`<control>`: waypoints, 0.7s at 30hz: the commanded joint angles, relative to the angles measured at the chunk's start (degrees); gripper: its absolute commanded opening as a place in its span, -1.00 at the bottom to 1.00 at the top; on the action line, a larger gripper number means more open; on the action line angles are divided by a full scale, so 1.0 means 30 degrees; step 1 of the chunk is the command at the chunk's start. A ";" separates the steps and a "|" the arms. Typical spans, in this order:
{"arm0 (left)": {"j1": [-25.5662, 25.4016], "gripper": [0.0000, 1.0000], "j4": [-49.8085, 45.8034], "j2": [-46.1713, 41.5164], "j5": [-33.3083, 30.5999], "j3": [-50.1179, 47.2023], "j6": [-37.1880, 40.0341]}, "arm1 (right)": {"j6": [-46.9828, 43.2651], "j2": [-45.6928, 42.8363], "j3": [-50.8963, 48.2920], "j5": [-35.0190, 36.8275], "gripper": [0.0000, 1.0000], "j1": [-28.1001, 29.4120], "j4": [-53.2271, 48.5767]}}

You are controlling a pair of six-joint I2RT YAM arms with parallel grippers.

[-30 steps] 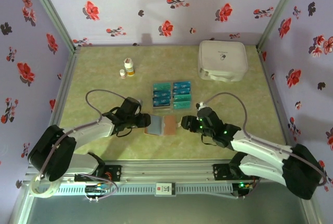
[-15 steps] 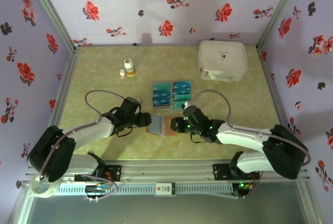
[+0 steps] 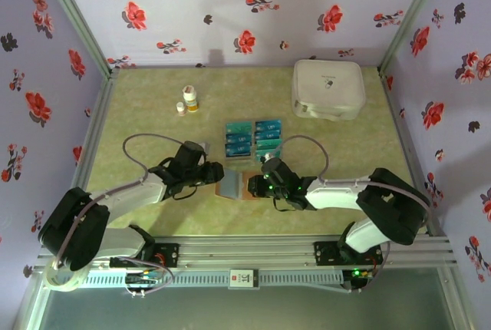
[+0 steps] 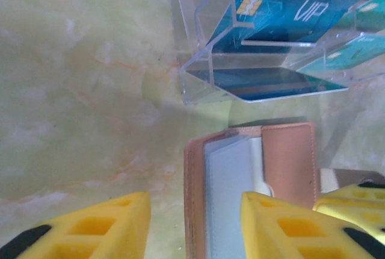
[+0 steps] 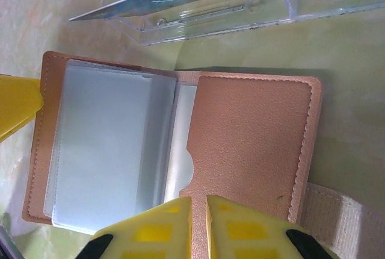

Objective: Put the credit cards into the card holder

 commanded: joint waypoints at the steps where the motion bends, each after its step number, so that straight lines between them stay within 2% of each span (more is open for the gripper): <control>1: 0.0302 -0.37 0.1015 -0.0313 0.0637 -0.0458 -0.0586 | 0.0340 0.0427 -0.0497 0.0325 -0.74 0.0102 0.0741; 7: 0.0580 -0.43 0.1495 -0.0288 0.0940 -0.0724 -0.0866 | 0.0459 0.0768 -0.0720 0.0358 -0.76 0.0083 0.1061; 12: 0.0669 -0.64 0.1811 -0.0362 0.1016 -0.0909 -0.1034 | 0.0485 0.0995 -0.0756 0.0435 -0.78 0.0087 0.1192; 17: 0.0728 -0.76 0.1977 -0.0242 0.1231 -0.0879 -0.1005 | 0.0546 0.1275 -0.0896 0.0435 -0.79 0.0083 0.1411; 21: 0.0724 -1.00 0.2124 -0.0261 0.1364 -0.0850 -0.0932 | 0.0633 0.1535 -0.0926 0.0404 -0.80 0.0083 0.1601</control>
